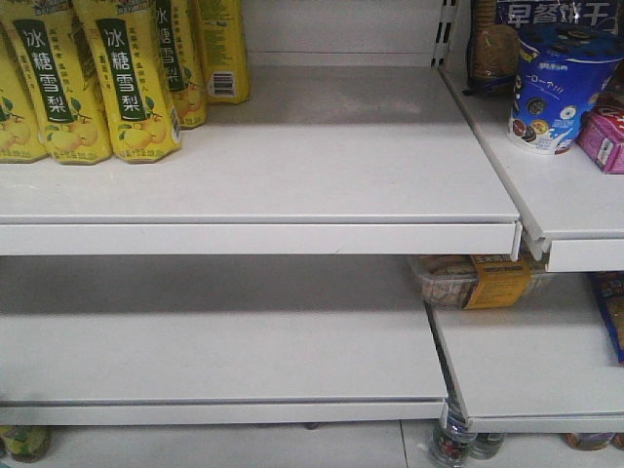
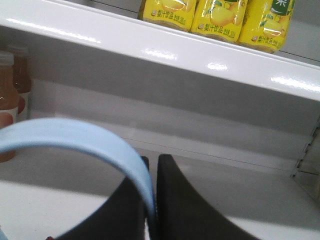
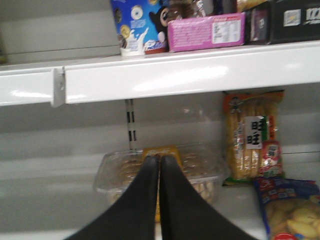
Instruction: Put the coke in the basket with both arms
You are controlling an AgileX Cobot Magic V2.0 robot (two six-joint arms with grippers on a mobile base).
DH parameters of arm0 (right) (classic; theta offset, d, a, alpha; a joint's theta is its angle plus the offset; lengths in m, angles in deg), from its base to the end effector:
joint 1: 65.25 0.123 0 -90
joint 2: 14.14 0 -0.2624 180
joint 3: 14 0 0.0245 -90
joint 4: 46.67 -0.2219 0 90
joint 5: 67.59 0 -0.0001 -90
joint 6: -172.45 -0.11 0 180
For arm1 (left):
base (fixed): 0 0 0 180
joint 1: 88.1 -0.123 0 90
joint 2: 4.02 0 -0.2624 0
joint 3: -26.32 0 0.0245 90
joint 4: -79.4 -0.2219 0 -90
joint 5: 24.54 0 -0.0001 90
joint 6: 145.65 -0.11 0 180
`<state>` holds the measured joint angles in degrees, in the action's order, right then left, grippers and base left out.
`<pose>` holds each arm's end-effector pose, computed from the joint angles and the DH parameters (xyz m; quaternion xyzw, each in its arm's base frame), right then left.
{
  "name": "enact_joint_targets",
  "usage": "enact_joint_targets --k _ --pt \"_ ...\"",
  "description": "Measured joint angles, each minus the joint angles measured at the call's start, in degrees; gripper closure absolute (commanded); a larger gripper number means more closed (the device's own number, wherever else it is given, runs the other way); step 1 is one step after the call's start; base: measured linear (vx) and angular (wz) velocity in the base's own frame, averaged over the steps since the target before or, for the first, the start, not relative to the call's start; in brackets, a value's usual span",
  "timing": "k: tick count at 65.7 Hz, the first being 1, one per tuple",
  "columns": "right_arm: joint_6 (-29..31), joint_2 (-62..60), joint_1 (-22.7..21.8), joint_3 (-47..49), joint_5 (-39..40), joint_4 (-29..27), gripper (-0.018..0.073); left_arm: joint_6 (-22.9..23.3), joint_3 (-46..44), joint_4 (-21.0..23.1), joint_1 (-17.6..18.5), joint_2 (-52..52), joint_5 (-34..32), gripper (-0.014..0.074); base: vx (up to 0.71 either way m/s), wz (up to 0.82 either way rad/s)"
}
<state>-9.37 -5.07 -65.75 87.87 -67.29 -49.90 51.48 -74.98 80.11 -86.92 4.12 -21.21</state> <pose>0.0712 -0.0006 0.2055 0.0334 0.6869 0.0287 0.7254 0.0704 -0.0015 0.1964 -0.1023 0.7007 -0.1169 0.6963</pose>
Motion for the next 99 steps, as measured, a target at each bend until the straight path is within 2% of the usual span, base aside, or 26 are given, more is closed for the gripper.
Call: enact_joint_targets --k 8,15,35,55,99 --pt "-1.3 -1.2 -4.07 0.0 -1.98 0.73 0.0561 0.0 0.0 0.0 0.0 0.0 0.01 0.0602 0.0 0.0" --pt "-3.4 -1.2 -5.38 0.0 -2.76 2.05 0.0561 0.0 0.0 0.0 0.0 0.0 0.01 0.0602 0.0 0.0" --pt "-4.92 -1.2 -5.44 0.0 -2.47 4.43 0.0561 0.0 0.0 0.0 0.0 0.0 0.01 0.0602 0.0 0.0" --pt "-12.33 -1.2 -3.97 0.0 -1.59 12.39 0.0561 0.0 0.0 0.0 0.0 0.0 0.01 0.0602 0.0 0.0" --pt "-13.21 -1.2 -3.97 0.0 -1.3 12.68 0.0561 0.0 0.0 0.0 0.0 0.0 0.01 0.0602 0.0 0.0"
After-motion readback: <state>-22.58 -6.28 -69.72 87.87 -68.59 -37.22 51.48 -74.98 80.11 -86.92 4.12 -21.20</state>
